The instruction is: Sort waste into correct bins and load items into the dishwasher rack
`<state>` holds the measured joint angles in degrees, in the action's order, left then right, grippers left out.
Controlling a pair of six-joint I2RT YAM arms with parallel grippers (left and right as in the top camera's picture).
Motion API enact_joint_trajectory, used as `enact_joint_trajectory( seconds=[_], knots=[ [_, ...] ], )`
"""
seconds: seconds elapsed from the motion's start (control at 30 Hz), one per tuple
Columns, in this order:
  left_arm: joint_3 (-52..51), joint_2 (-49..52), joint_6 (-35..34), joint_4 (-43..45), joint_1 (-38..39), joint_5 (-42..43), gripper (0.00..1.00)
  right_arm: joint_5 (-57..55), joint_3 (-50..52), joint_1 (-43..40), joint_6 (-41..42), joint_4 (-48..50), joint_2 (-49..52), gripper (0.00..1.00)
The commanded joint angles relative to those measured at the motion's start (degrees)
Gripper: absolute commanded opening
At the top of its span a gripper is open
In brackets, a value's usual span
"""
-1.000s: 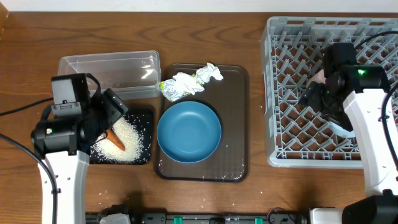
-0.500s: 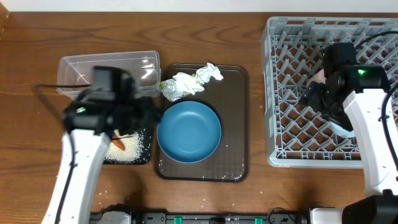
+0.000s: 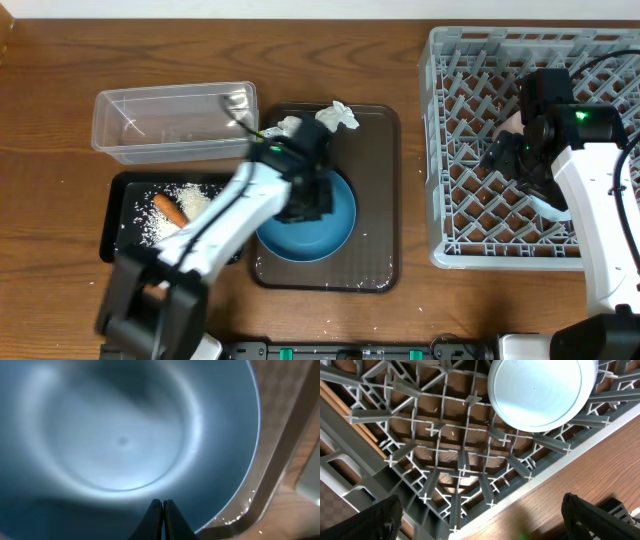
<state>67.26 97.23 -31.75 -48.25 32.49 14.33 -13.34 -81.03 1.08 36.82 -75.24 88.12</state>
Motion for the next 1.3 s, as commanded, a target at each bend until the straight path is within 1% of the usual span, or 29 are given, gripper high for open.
enact_joint_trajectory(
  seconds=[0.0,0.2,0.4,0.5,0.63,0.77,0.93,1.03,1.17,1.2,1.23,1.27],
  knots=[
    [0.42,3.56,-3.06,1.40,3.48,-1.55,0.06,-0.59,-0.66,-0.26,-0.24,-0.02,-0.15,0.99],
    [0.42,8.66,-6.14,4.46,7.45,-1.53,0.06,-0.59,-0.66,-0.26,-0.24,-0.02,-0.15,0.99],
    [0.42,8.52,-7.87,5.42,11.32,-1.05,0.06,-0.59,-0.66,-0.26,-0.24,-0.02,-0.15,0.99],
    [0.42,8.52,-8.02,6.51,13.68,2.27,0.05,-0.59,-0.66,-0.26,-0.24,-0.02,-0.15,0.99],
    [0.42,8.52,-8.04,10.12,16.92,7.17,0.06,-0.59,-0.66,-0.26,-0.24,-0.02,-0.15,0.99],
    [0.79,7.63,-8.00,11.21,17.88,5.46,0.06,-0.59,-0.66,-0.26,-0.24,-0.02,-0.15,0.99],
    [1.49,3.21,-7.96,9.11,13.88,2.27,0.06,-0.59,-0.66,-0.26,-0.24,-0.02,-0.15,0.99],
    [2.05,-1.25,-7.87,4.59,9.60,-2.51,0.06,-0.59,-0.66,-0.26,-0.24,-0.02,-0.15,0.99],
    [2.10,-9.75,-6.91,-1.73,1.88,-7.50,0.07,-0.59,-0.66,-0.26,-0.24,-0.02,-0.15,0.99],
    [2.10,-12.15,-6.91,-3.13,-0.46,-8.57,0.09,-0.59,-0.66,-0.26,-0.24,-0.02,-0.15,0.99],
    [2.10,-14.49,-6.91,-4.39,-2.91,-9.60,0.16,-0.59,-0.66,-0.26,-0.24,-0.02,-0.15,0.99],
    [2.10,-16.48,-6.91,-5.42,-5.18,-10.60,0.31,-0.59,-0.66,-0.26,-0.24,-0.02,-0.15,0.99]
  ],
)
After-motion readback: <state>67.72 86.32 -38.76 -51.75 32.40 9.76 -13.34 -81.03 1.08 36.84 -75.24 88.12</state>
